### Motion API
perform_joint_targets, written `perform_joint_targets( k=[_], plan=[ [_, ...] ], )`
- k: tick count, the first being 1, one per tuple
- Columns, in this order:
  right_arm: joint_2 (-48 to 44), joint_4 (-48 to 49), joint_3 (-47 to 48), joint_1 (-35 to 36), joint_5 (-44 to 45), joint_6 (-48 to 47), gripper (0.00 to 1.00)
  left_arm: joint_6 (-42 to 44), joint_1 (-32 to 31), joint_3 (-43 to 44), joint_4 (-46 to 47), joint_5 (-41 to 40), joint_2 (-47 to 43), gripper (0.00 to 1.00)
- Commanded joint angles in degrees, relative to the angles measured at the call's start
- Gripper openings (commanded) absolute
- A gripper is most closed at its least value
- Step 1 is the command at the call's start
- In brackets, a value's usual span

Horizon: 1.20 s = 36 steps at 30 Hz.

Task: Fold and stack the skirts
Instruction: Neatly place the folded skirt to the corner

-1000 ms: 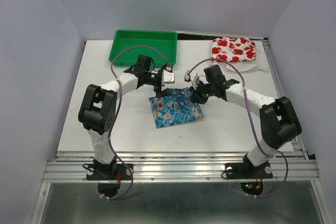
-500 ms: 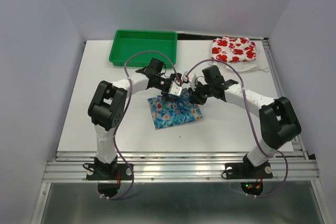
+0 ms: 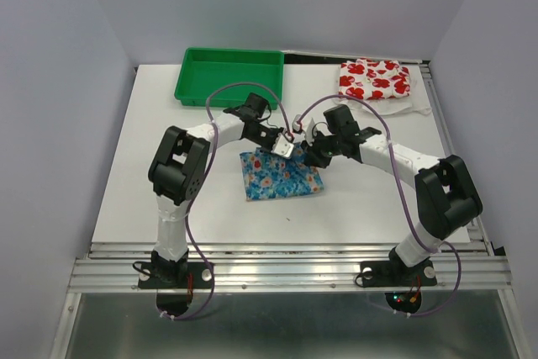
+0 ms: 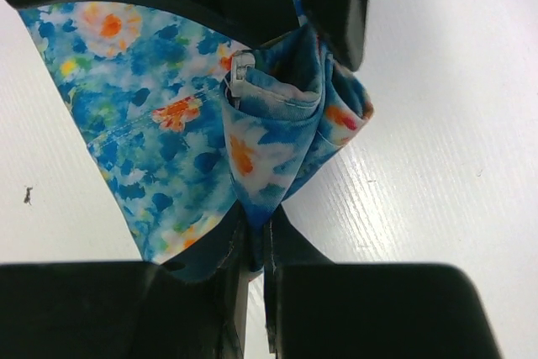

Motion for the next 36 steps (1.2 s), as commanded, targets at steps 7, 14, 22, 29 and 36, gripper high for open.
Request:
perform_joint_targets(
  k=[7,14,22,29,36],
  plan=[
    [0.2,3.3,2.6,0.5,6.7,5.5,0.54,2.1,-0.5,-5.1,-1.9,0.6,-5.4,0.07],
    [0.0,3.3,1.5,-5.8,-0.4,13.1,0.99,-3.7,-0.4,-8.1,3.6,0.6,-6.9,0.0],
    [0.3,9.4,-2.8,-7.8,-9.1,23.5,1.0,-8.9,1.2,-6.8,6.9,1.5,-8.0,0.0],
    [3.7,28.6,-8.8,-8.3,-17.1,39.9,1.0,-14.0,2.7,-6.1,9.6,2.1,-8.0,0.0],
    [7.2,37.8,-13.6,-8.8,-16.4,43.9,1.0,-15.2,3.4,-6.6,10.7,2.8,-8.6,0.0]
  ],
)
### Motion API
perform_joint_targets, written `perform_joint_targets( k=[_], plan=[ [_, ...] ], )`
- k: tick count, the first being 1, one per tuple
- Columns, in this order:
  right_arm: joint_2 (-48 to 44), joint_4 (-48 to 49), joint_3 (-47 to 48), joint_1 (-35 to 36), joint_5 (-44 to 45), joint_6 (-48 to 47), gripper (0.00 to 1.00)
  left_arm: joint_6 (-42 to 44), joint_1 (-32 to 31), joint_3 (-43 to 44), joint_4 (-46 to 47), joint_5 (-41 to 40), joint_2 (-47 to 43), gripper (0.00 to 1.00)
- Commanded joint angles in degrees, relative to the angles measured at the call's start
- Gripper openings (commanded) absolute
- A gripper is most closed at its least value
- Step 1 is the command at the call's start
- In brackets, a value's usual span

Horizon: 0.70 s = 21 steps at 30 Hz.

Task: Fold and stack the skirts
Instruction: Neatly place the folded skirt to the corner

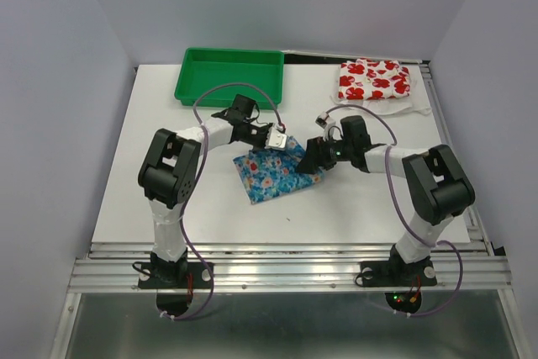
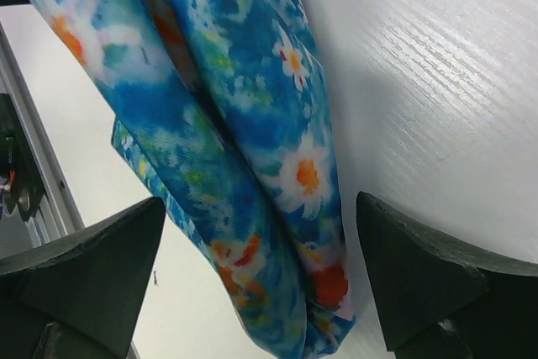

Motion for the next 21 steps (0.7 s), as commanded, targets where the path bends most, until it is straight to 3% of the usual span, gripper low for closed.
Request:
perform_joint_targets(
  k=[1,4,7,13,14,17,21],
  plan=[
    [2.1,12.6,-1.9,-0.7,-1.8,5.8,1.0,-1.6,0.2,0.7,2.2,2.8,-4.4,0.0],
    [3.9,18.1,-3.3,-0.7,-1.9,10.3,0.99,-2.9,0.4,0.5,3.2,2.8,-4.6,0.0],
    [5.2,24.8,-4.6,-0.7,-3.2,15.8,0.91,-4.1,0.6,0.6,4.1,2.6,-4.5,0.0],
    [6.0,26.8,-4.5,-1.2,-0.7,16.3,0.45,-5.6,0.8,0.6,5.3,1.9,-4.7,0.0],
    [5.7,26.5,-4.3,-1.2,-0.3,16.5,0.28,-6.6,0.9,0.7,5.9,1.8,-4.7,0.0],
    [4.5,22.6,-3.9,-1.7,1.3,14.4,0.01,-8.4,0.9,0.6,6.7,0.8,-5.2,0.02],
    [-1.1,11.1,-0.2,-2.3,6.0,4.8,0.01,-12.3,1.1,0.2,7.7,-2.2,-7.1,0.45]
  ],
)
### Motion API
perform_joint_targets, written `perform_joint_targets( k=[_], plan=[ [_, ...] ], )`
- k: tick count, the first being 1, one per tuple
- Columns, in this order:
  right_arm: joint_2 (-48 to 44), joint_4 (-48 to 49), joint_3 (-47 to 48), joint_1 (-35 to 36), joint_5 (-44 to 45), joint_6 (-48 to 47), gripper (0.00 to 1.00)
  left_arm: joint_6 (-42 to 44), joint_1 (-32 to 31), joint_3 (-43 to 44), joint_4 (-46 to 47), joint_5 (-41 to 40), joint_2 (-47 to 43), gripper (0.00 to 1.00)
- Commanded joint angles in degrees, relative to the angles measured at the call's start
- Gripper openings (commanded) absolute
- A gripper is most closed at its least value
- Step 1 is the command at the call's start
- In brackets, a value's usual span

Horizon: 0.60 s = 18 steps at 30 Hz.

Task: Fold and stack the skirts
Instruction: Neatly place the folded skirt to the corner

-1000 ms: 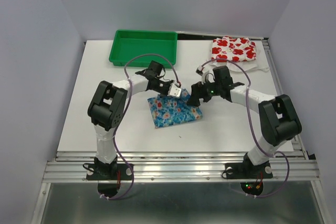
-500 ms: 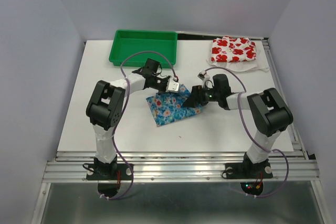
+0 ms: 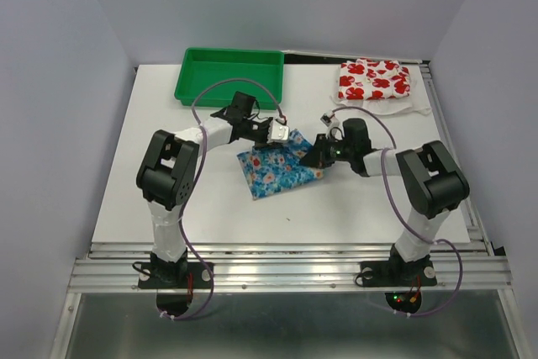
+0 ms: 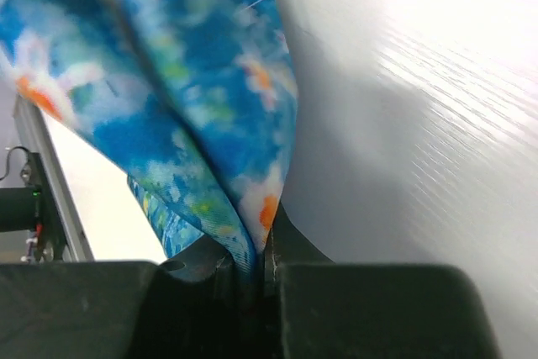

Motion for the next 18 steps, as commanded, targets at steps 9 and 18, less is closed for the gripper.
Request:
perform_joint_targets(
  k=[9,18],
  plan=[
    [-13.3,-36.0,14.0,-4.1,20.5,-31.8,0.01,-22.7,2.1,0.5,4.4,-14.0,-14.9,0.86],
    [-7.3,-40.3,27.0,-5.9,25.9,-40.1,0.01,-39.4,2.1,-2.4,0.4,-17.6,-23.2,0.99]
  ],
)
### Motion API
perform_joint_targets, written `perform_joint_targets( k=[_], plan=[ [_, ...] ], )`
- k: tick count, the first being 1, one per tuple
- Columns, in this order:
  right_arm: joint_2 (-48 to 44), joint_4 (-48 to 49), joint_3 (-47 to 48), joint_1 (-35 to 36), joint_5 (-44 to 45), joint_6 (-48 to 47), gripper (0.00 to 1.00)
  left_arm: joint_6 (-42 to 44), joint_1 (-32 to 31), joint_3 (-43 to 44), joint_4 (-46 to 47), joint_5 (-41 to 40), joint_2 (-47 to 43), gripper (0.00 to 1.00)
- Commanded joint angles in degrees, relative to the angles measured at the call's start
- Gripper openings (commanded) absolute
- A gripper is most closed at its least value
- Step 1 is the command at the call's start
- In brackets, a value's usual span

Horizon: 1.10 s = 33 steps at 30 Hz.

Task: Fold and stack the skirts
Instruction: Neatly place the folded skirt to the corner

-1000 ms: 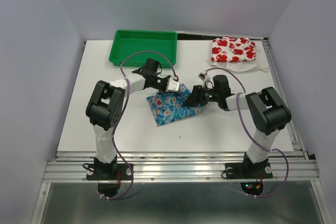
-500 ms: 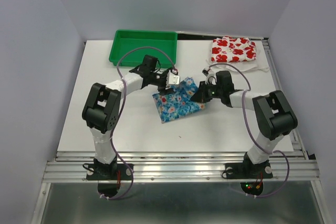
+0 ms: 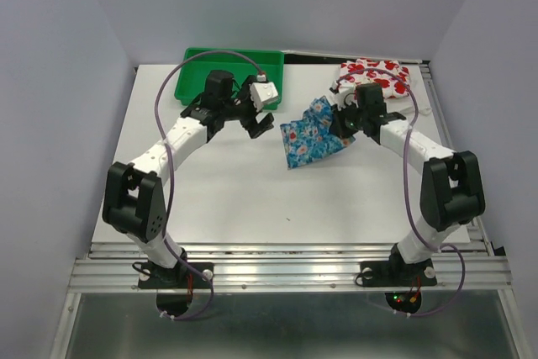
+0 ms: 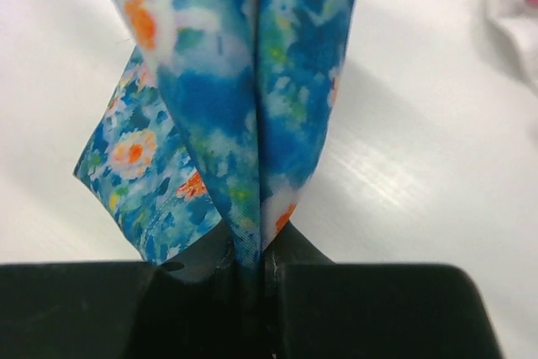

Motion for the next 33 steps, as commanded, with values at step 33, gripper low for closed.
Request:
perform_joint_targets(
  k=[33],
  plan=[
    [30.3,-10.7,61.1,-11.6,-2.2,-6.7,0.01,-16.6,0.0,-17.8,2.6,2.1,-14.1,0.99]
  ],
)
